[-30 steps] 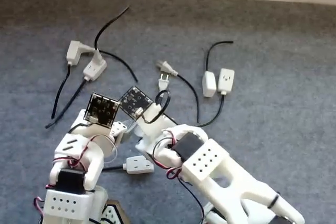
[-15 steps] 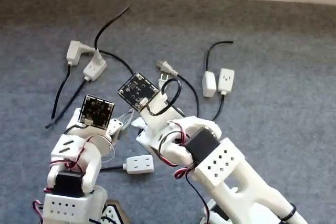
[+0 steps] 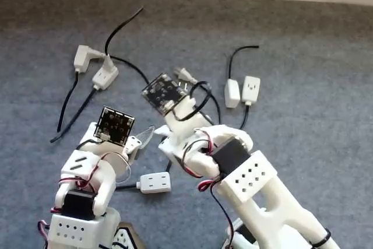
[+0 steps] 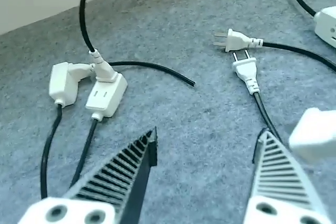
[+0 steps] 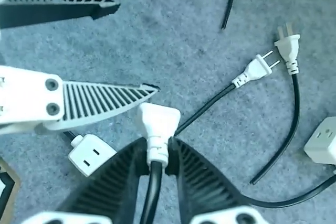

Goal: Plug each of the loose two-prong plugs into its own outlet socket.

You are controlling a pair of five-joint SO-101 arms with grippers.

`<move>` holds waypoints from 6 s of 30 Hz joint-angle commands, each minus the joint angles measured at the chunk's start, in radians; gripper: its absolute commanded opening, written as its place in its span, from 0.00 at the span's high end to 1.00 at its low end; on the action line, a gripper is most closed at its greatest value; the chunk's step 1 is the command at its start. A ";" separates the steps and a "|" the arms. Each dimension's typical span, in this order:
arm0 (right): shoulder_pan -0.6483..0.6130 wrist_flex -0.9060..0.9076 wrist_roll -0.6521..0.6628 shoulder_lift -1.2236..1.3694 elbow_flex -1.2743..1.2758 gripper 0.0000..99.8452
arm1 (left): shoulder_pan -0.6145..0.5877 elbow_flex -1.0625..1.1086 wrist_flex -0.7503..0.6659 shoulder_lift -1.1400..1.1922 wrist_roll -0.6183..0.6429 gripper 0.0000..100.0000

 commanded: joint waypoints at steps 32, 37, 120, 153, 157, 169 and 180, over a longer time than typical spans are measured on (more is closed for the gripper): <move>-0.170 0.438 0.644 0.220 -0.249 0.99 | -0.486 -1.486 0.497 1.486 0.199 0.69; -0.228 0.346 0.695 0.357 -0.242 0.99 | -0.628 -1.758 0.600 1.722 0.126 0.69; 0.160 -0.151 0.488 0.375 0.255 0.99 | -0.756 -1.859 0.565 1.937 -0.052 0.69; 0.150 -0.147 0.669 0.521 0.254 0.75 | -0.901 -1.583 0.227 1.893 -0.110 0.69; 0.150 -0.145 0.703 0.585 0.254 0.79 | -0.924 -1.621 0.230 1.902 -0.141 0.69; 0.151 -0.047 0.701 0.458 0.236 0.99 | -0.931 -1.627 0.230 1.902 -0.143 0.69; 0.150 -0.074 0.586 0.424 0.226 0.99 | -0.917 -1.626 0.232 1.893 -0.141 0.69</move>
